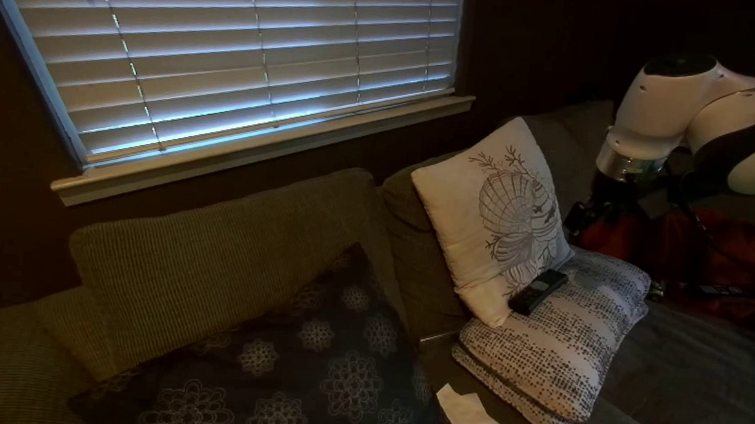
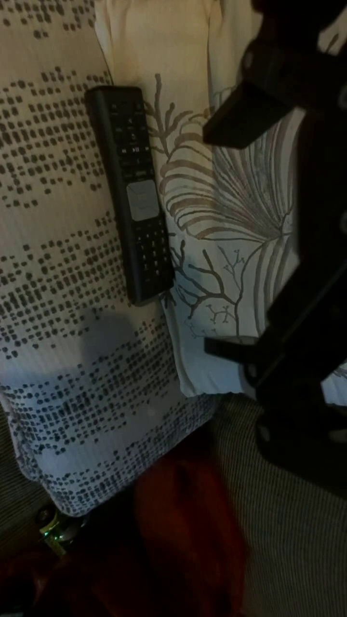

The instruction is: Move the remote forward

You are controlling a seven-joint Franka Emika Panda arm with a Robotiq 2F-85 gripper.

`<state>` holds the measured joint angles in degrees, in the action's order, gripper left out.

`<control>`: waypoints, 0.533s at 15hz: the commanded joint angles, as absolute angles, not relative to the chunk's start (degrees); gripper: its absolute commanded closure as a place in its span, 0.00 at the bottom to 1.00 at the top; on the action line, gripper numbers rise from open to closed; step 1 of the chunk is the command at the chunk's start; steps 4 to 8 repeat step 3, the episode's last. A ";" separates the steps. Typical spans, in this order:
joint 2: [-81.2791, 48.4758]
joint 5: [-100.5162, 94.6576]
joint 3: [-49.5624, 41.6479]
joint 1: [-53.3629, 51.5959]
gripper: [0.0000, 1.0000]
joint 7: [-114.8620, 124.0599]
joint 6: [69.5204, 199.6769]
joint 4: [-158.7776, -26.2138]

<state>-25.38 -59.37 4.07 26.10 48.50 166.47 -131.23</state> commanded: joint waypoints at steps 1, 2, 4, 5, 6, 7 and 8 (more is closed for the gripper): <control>-25.39 -59.37 4.06 26.17 0.00 48.42 166.47 -131.23; -25.39 -59.37 4.06 26.21 0.00 48.35 166.47 -131.23; -25.39 -59.37 4.06 26.24 0.00 48.30 166.47 -131.23; -25.39 -59.37 4.06 26.24 0.00 48.30 166.47 -131.23; -25.39 -59.37 4.06 26.24 0.00 48.30 166.47 -131.23; -25.39 -59.37 4.06 26.24 0.00 48.30 166.47 -131.23; -25.39 -59.37 4.06 26.24 0.00 48.30 166.47 -131.23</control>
